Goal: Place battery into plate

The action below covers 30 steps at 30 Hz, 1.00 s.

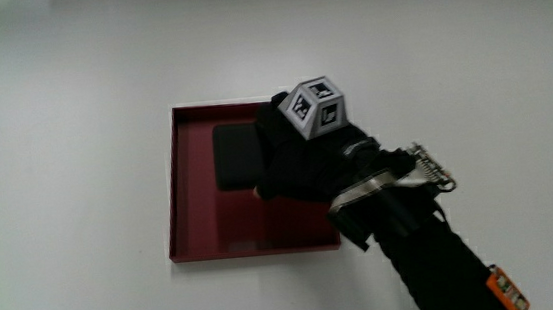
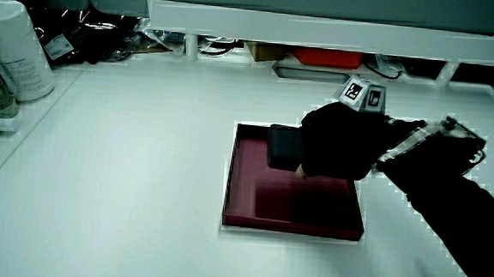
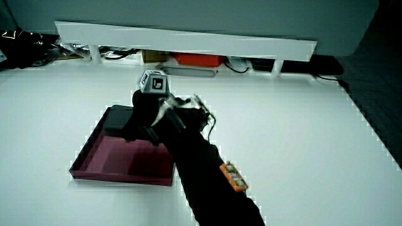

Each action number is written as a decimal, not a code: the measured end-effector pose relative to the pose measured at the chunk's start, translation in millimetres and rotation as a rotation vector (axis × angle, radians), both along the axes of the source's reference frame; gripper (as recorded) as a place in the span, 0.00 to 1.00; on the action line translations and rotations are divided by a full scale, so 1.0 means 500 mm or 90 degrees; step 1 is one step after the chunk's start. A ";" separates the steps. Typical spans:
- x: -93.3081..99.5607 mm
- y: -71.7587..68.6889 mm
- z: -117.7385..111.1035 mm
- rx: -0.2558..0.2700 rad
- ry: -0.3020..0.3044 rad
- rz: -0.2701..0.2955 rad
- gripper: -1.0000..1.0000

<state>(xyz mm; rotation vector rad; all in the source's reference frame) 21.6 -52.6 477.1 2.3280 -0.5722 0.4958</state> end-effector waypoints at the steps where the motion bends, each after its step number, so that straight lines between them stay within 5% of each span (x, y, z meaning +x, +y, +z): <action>1: -0.003 0.003 0.008 -0.006 -0.002 0.002 0.50; 12: -0.019 0.027 0.093 -0.036 0.048 0.002 0.50; 16: -0.023 0.032 0.100 -0.027 0.058 -0.001 0.50; 24: -0.026 0.034 0.106 -0.068 0.097 -0.005 0.50; 30: -0.008 0.031 0.094 -0.093 0.075 -0.006 0.46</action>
